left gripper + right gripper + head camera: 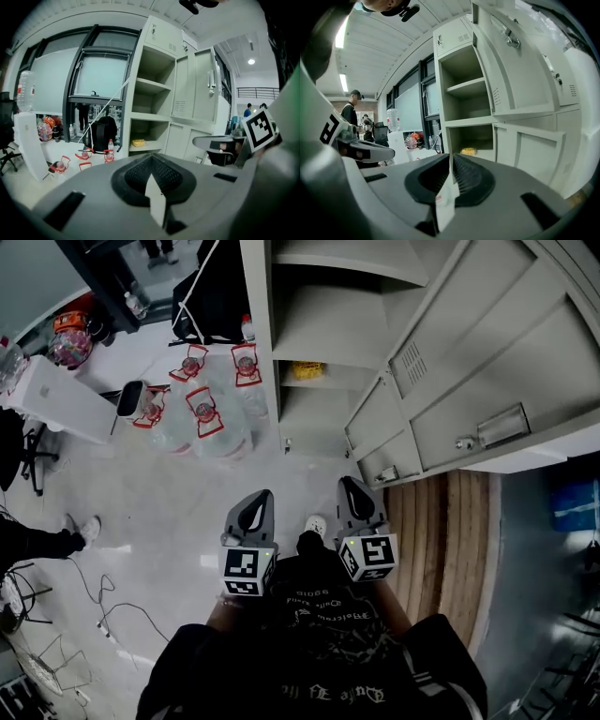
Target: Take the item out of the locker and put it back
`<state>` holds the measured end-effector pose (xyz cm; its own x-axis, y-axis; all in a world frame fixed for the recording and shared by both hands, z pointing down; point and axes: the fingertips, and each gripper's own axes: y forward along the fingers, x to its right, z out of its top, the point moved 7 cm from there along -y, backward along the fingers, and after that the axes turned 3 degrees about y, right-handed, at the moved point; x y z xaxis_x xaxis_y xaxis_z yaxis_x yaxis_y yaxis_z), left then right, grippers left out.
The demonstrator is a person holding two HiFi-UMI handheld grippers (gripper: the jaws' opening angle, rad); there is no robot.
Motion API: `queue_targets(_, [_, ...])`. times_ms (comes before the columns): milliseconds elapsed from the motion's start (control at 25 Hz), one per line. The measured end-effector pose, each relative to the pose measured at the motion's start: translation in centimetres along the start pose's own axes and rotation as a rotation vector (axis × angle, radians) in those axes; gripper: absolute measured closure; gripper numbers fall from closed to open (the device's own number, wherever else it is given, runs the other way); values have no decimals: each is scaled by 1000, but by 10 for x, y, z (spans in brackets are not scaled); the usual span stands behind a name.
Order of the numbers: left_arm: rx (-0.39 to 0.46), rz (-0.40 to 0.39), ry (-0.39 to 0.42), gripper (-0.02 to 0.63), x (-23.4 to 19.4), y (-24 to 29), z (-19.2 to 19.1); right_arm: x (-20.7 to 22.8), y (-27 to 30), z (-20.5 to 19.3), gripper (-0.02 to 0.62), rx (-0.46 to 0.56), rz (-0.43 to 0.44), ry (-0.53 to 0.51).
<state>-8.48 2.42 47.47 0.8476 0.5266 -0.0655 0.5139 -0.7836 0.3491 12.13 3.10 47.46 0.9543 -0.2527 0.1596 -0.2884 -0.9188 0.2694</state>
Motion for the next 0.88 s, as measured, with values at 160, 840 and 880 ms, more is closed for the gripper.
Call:
queue_targets(160, [-2,24,-10,600,12,29,9,23,20,10,588,-14,50,-7])
queue_targets(840, [-1,98,-45,600,16,82,26,56,79,32,503,-46,147,-11])
queue_targets(880, [-2,93,-42,600,13,84,27,55,83,33,501,-43,140,-12])
